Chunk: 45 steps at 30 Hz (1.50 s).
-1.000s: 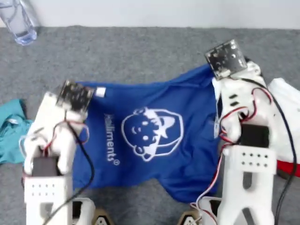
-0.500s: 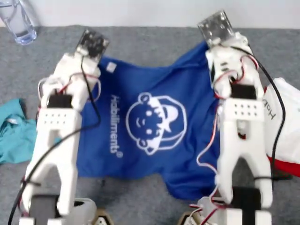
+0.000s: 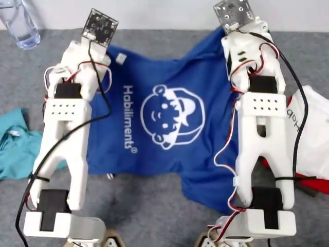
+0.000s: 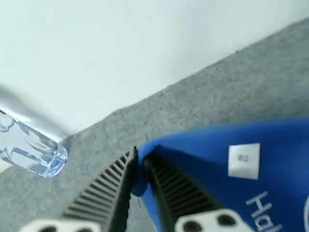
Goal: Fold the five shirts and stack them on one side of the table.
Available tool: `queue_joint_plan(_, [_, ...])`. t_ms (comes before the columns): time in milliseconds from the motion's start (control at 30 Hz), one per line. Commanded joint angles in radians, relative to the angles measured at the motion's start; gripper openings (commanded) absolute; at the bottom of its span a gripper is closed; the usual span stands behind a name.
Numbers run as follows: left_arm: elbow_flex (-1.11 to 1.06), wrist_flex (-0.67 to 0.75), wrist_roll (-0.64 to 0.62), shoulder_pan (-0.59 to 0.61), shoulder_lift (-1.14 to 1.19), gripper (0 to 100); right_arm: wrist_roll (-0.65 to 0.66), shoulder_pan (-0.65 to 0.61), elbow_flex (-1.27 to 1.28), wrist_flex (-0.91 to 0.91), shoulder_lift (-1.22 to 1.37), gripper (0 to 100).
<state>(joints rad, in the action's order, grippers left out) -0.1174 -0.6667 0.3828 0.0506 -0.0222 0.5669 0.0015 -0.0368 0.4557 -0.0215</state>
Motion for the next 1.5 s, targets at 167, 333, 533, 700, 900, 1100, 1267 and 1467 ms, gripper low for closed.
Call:
queue_joint_plan(167, [0.035, -0.230, 0.126, 0.005, -0.003, 1, -0.009, 0.030, -0.068, 0.337, -0.008, 0.9])
queue_joint_plan(333, [-0.039, -0.322, 0.203, 0.006, -0.014, 1, -0.012, 0.068, -0.066, 0.516, -0.008, 0.9])
queue_joint_plan(533, [-0.084, -0.420, 0.264, 0.060, -0.005, 1, -0.011, 0.077, -0.066, 0.742, -0.010, 0.9])
queue_joint_plan(700, [-0.124, -0.500, 0.328, 0.098, -0.014, 1, -0.009, 0.073, -0.063, 0.938, -0.041, 0.9])
queue_joint_plan(900, [-0.228, -0.546, 0.439, 0.110, -0.014, 1, -0.006, 0.053, -0.037, 1.148, -0.125, 0.9])
queue_joint_plan(1100, [-0.309, -0.566, 0.488, 0.114, -0.014, 1, 0.028, -0.005, 0.219, 1.182, -0.297, 0.9])
queue_joint_plan(1267, [-0.317, -0.583, 0.522, 0.152, -0.014, 1, 0.034, -0.005, 0.457, 1.104, -0.463, 0.9])
queue_joint_plan(1467, [-0.311, -0.761, 0.649, 0.153, -0.015, 1, 0.064, 0.012, 0.600, 1.029, -0.507, 0.9])
